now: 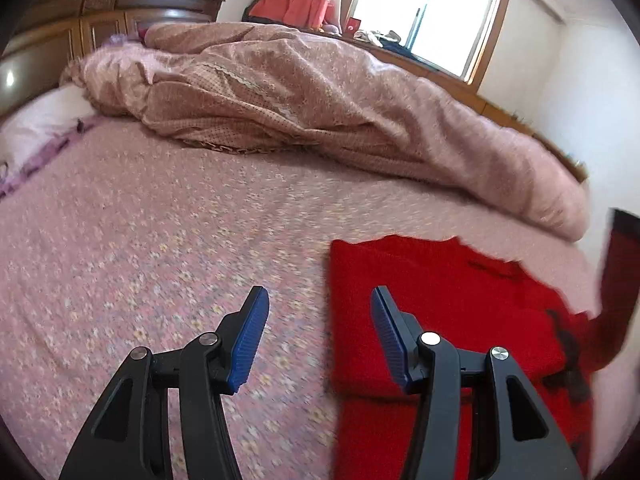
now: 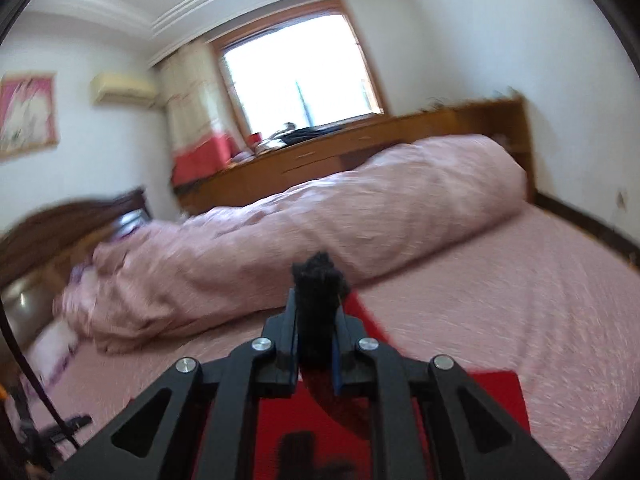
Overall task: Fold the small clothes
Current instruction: 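Fold the held sleeve across the cardigan body with the right tool, release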
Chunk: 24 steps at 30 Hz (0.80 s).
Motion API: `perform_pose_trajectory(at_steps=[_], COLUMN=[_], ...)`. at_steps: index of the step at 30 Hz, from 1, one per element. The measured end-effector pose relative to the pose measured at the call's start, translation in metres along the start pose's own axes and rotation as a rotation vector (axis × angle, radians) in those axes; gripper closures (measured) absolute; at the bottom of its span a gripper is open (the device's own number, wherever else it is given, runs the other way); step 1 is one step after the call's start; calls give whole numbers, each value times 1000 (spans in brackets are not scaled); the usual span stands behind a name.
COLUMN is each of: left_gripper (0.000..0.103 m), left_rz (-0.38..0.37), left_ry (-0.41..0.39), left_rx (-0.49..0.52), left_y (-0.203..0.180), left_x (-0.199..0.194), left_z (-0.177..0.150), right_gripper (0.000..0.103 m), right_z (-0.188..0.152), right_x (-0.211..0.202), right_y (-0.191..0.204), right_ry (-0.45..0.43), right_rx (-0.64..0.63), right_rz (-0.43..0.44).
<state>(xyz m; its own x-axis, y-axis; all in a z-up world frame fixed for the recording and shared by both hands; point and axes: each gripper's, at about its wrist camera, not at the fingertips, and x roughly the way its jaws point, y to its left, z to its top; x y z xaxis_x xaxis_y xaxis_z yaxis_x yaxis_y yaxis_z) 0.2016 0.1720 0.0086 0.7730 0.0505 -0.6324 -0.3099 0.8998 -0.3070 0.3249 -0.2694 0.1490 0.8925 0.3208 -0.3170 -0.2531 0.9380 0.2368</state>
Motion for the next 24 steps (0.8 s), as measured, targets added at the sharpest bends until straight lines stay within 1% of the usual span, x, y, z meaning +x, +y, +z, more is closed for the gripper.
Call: perform_pose_trajectory(at_steps=[1, 2, 3, 5, 8, 10, 12, 14, 17, 20, 23, 24], left_gripper=[56, 56, 56, 56, 56, 56, 56, 56, 56, 56, 56, 56], left_rz=[-32, -60, -69, -54, -37, -45, -68, -72, -74, -85, -80, -77], left_ry=[6, 9, 10, 10, 38, 72, 81, 69, 64, 84, 102, 106], left_rx=[-12, -15, -12, -3, -2, -28, -53, -66, -89, -117, -130, -133], left_y=[1, 2, 2, 5, 10, 16, 21, 23, 27, 31, 33, 34], left_x=[-4, -6, -8, -8, -1, 2, 1, -1, -1, 3, 7, 8], left_z=[0, 1, 2, 4, 5, 7, 10, 12, 16, 17, 15, 15], right_gripper=[91, 91, 91, 91, 91, 91, 91, 91, 91, 90, 88, 85], right_z=[-3, -8, -13, -30, -63, -81, -96, -107, -116, -129, -148, -153], right_x=[0, 6, 8, 24, 38, 49, 59, 63, 62, 59, 65, 65], right_y=[14, 36, 53, 88, 119, 134, 140, 142, 146, 158, 172, 175], right_ry=[-2, -10, -14, -6, 43, 87, 121, 137, 157, 168, 215, 231], right_rx=[-4, -3, -2, 12, -24, -48, -40, -22, 2, -8, -46, -59], right_rz=[8, 22, 29, 60, 83, 87, 101, 124, 198, 242, 250, 247])
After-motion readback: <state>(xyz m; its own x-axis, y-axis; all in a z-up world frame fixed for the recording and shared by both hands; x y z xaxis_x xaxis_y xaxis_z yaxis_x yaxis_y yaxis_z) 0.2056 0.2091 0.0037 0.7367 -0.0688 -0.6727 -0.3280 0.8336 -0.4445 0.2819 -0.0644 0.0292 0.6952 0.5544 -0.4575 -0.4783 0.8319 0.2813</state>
